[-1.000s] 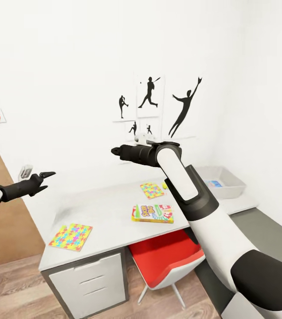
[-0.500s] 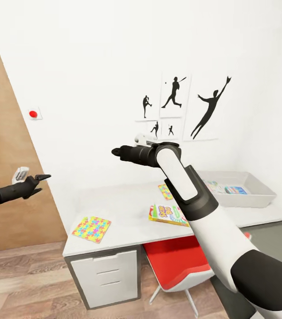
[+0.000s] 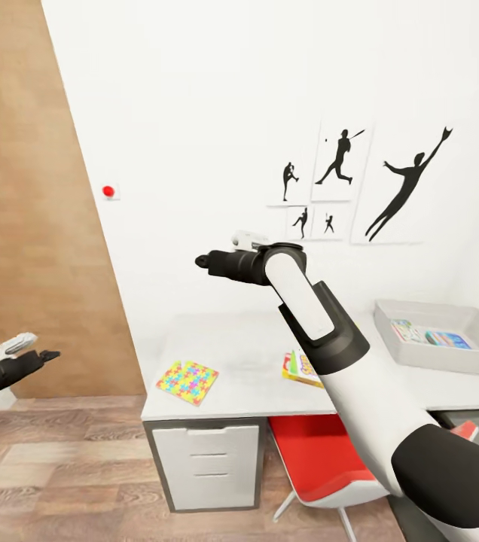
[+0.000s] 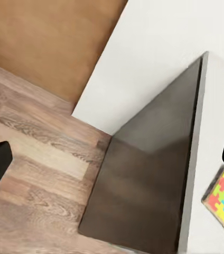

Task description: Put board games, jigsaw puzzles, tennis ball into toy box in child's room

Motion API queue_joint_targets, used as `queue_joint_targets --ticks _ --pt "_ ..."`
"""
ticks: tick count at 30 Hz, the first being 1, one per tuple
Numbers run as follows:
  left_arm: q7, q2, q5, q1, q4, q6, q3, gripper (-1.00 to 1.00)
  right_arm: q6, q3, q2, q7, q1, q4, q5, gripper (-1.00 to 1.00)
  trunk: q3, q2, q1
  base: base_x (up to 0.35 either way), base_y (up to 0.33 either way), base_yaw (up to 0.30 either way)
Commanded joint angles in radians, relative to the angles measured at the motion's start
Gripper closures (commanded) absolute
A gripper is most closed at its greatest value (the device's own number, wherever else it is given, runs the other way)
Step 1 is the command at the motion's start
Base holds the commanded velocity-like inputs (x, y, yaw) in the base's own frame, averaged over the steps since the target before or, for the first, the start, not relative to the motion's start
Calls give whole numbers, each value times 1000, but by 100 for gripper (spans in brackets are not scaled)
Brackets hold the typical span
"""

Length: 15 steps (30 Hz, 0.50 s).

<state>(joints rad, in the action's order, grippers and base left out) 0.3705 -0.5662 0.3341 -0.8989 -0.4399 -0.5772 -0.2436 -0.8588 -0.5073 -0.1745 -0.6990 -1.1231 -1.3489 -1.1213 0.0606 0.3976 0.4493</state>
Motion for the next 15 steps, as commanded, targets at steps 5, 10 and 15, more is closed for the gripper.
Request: queue_joint_targets --ticks 5,10,15 --pt "-158 1 -69 18 86 81 1 -100 -2 0 0 -93 -1 -7 -13 -100 2 2 1 0 0 288" --pt "-218 14 -183 21 148 135 3 -100 -1 -1 0 -154 -1 -16 -18 -100 2 2 1 0 0 260" --pt "-226 48 -226 21 186 145 3 -100 1 -1 0 -187 -1 -19 -22 -100 2 2 1 0 0 79"
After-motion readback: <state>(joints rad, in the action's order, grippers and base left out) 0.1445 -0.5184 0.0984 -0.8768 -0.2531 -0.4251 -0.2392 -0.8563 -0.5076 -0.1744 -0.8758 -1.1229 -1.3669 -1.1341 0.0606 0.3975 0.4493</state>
